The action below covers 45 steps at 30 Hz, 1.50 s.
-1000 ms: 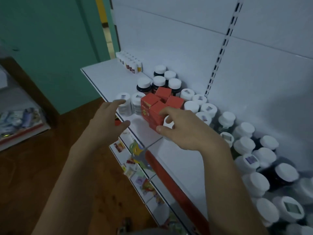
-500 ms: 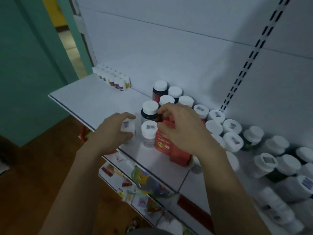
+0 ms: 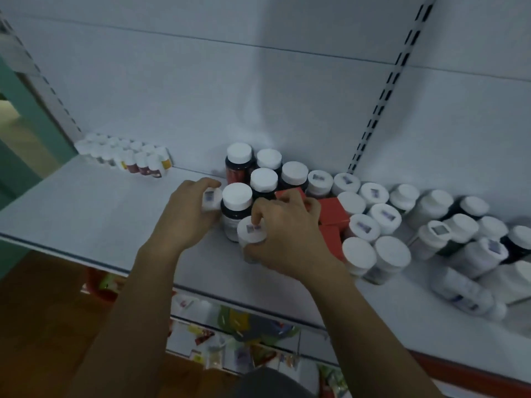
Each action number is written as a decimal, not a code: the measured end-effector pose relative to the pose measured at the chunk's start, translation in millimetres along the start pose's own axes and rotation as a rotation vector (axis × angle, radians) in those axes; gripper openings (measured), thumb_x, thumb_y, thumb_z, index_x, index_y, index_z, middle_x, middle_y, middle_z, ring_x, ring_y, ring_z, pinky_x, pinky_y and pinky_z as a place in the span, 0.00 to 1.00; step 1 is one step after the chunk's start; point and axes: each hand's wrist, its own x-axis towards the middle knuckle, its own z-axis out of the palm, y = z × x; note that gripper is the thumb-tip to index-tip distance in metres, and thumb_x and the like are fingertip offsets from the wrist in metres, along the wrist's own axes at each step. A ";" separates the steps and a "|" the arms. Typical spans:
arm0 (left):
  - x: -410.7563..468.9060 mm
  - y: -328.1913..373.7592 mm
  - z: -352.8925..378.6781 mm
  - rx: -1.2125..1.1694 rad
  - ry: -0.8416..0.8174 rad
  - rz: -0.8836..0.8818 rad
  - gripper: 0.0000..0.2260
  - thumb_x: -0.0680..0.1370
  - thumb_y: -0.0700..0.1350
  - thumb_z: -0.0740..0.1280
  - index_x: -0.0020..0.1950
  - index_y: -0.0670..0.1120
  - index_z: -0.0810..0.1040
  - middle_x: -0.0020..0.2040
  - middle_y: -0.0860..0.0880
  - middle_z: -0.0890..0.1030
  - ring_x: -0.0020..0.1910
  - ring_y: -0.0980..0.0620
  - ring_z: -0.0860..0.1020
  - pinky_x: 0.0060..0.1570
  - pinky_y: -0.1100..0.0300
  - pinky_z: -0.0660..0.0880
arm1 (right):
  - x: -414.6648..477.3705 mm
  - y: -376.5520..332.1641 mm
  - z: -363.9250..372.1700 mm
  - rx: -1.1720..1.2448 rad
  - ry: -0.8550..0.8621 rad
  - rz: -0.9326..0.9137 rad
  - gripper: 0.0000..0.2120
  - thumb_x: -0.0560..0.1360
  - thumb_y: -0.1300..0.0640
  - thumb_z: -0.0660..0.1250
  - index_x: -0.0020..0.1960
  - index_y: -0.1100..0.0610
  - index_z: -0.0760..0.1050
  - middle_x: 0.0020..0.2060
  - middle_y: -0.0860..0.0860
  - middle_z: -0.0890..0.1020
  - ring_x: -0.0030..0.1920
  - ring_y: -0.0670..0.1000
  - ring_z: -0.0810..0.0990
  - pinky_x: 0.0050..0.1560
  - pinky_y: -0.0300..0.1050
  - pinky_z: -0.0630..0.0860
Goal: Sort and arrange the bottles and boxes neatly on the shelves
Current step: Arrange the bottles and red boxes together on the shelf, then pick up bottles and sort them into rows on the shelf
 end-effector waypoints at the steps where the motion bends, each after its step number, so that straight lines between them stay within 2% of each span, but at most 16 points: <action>1: 3.1 -1.9 0.8 -0.004 -0.003 0.011 0.26 0.73 0.40 0.76 0.71 0.50 0.74 0.63 0.42 0.76 0.61 0.41 0.75 0.56 0.54 0.70 | -0.3 -1.5 0.6 -0.006 0.018 0.013 0.19 0.65 0.44 0.75 0.50 0.48 0.72 0.45 0.43 0.78 0.57 0.51 0.64 0.56 0.53 0.57; 4: 10.1 -4.0 2.4 -0.065 -0.047 0.069 0.28 0.73 0.36 0.72 0.71 0.54 0.73 0.64 0.45 0.74 0.63 0.44 0.74 0.61 0.48 0.75 | -0.5 -2.9 -0.1 -0.025 0.046 0.031 0.17 0.67 0.46 0.75 0.51 0.48 0.73 0.50 0.44 0.77 0.59 0.52 0.66 0.62 0.56 0.62; 6: 14.0 -3.2 3.2 -0.120 -0.087 0.088 0.29 0.74 0.34 0.70 0.72 0.55 0.71 0.66 0.47 0.72 0.64 0.45 0.74 0.63 0.48 0.74 | 0.2 -1.6 -2.4 -0.030 0.016 0.022 0.17 0.67 0.47 0.75 0.52 0.48 0.74 0.54 0.44 0.75 0.61 0.52 0.65 0.62 0.56 0.62; 10: 15.1 -3.2 1.7 -0.067 -0.158 0.122 0.31 0.76 0.33 0.69 0.76 0.53 0.67 0.75 0.44 0.67 0.73 0.44 0.67 0.69 0.55 0.64 | -2.9 8.1 -15.3 0.100 -0.036 -0.036 0.16 0.71 0.40 0.73 0.53 0.45 0.74 0.56 0.43 0.75 0.60 0.49 0.66 0.57 0.52 0.62; 13: 16.2 1.0 -15.6 0.015 -0.136 0.151 0.32 0.74 0.25 0.61 0.75 0.49 0.70 0.77 0.44 0.64 0.76 0.45 0.64 0.68 0.60 0.59 | -4.0 25.1 -29.2 0.018 0.133 0.052 0.13 0.76 0.39 0.66 0.54 0.45 0.75 0.54 0.44 0.76 0.59 0.52 0.69 0.55 0.52 0.65; 16: 25.9 23.5 -31.3 0.039 -0.087 0.246 0.32 0.70 0.21 0.58 0.70 0.43 0.76 0.73 0.41 0.70 0.73 0.41 0.68 0.70 0.55 0.62 | -6.6 46.6 -45.4 -0.082 0.153 0.196 0.15 0.78 0.38 0.63 0.57 0.46 0.76 0.54 0.46 0.77 0.59 0.54 0.70 0.56 0.55 0.66; 18: 35.6 45.2 -29.7 0.067 -0.097 0.303 0.29 0.72 0.23 0.59 0.70 0.42 0.76 0.72 0.41 0.72 0.71 0.40 0.70 0.72 0.49 0.64 | -16.5 64.2 -57.6 -0.133 0.137 0.261 0.15 0.78 0.40 0.63 0.59 0.46 0.76 0.57 0.47 0.78 0.60 0.55 0.71 0.57 0.56 0.67; 21: 44.8 83.0 -14.3 0.085 -0.129 0.367 0.26 0.75 0.26 0.60 0.71 0.44 0.75 0.73 0.43 0.71 0.73 0.42 0.67 0.72 0.45 0.64 | -45.3 94.6 -82.4 -0.162 0.128 0.356 0.13 0.80 0.45 0.63 0.63 0.46 0.76 0.60 0.48 0.79 0.62 0.57 0.71 0.59 0.57 0.68; 26: 43.0 158.6 27.0 0.068 -0.120 0.478 0.25 0.77 0.28 0.58 0.71 0.47 0.75 0.75 0.46 0.70 0.75 0.45 0.64 0.74 0.47 0.62 | -107.2 152.6 -125.5 -0.148 0.150 0.480 0.13 0.80 0.46 0.64 0.64 0.45 0.75 0.60 0.46 0.78 0.63 0.56 0.72 0.60 0.56 0.68; 30: 33.0 222.1 73.3 0.058 -0.211 0.566 0.20 0.80 0.34 0.61 0.70 0.49 0.75 0.73 0.48 0.71 0.73 0.45 0.66 0.72 0.43 0.64 | -153.7 202.2 -151.6 -0.112 0.166 0.530 0.14 0.80 0.47 0.64 0.64 0.46 0.75 0.55 0.46 0.78 0.61 0.55 0.74 0.61 0.59 0.71; 34: 10.4 291.9 126.5 0.038 -0.293 0.600 0.17 0.81 0.38 0.63 0.69 0.51 0.75 0.71 0.49 0.73 0.70 0.45 0.70 0.68 0.42 0.68 | -198.7 261.3 -172.4 -0.054 0.174 0.551 0.13 0.82 0.52 0.63 0.64 0.50 0.77 0.58 0.50 0.80 0.60 0.54 0.77 0.60 0.56 0.74; 38: -14.2 354.2 173.4 -0.041 -0.304 0.663 0.17 0.81 0.37 0.63 0.68 0.50 0.76 0.68 0.50 0.75 0.67 0.47 0.71 0.66 0.46 0.70 | -241.8 322.0 -192.7 -0.056 0.222 0.578 0.13 0.82 0.56 0.61 0.65 0.51 0.77 0.60 0.51 0.81 0.60 0.53 0.78 0.60 0.52 0.75; 40: -25.8 376.9 193.5 -0.089 -0.307 0.683 0.17 0.80 0.38 0.64 0.68 0.50 0.76 0.66 0.52 0.75 0.65 0.50 0.72 0.65 0.54 0.69 | -262.3 351.4 -200.1 -0.042 0.229 0.597 0.12 0.83 0.57 0.61 0.64 0.51 0.78 0.59 0.52 0.81 0.57 0.53 0.79 0.56 0.48 0.75; 42: -36.0 394.7 211.2 -0.113 -0.316 0.691 0.16 0.80 0.38 0.66 0.67 0.50 0.77 0.64 0.52 0.76 0.62 0.53 0.73 0.60 0.61 0.67 | -283.8 376.9 -207.5 -0.010 0.237 0.615 0.10 0.82 0.55 0.63 0.62 0.51 0.77 0.57 0.51 0.81 0.55 0.52 0.79 0.54 0.46 0.74; 45: -45.0 418.5 229.9 -0.120 -0.353 0.686 0.15 0.80 0.40 0.67 0.66 0.50 0.78 0.61 0.52 0.77 0.58 0.54 0.74 0.54 0.63 0.66 | -312.6 405.6 -218.7 0.028 0.324 0.639 0.09 0.81 0.55 0.66 0.60 0.51 0.78 0.54 0.49 0.81 0.52 0.50 0.79 0.49 0.41 0.71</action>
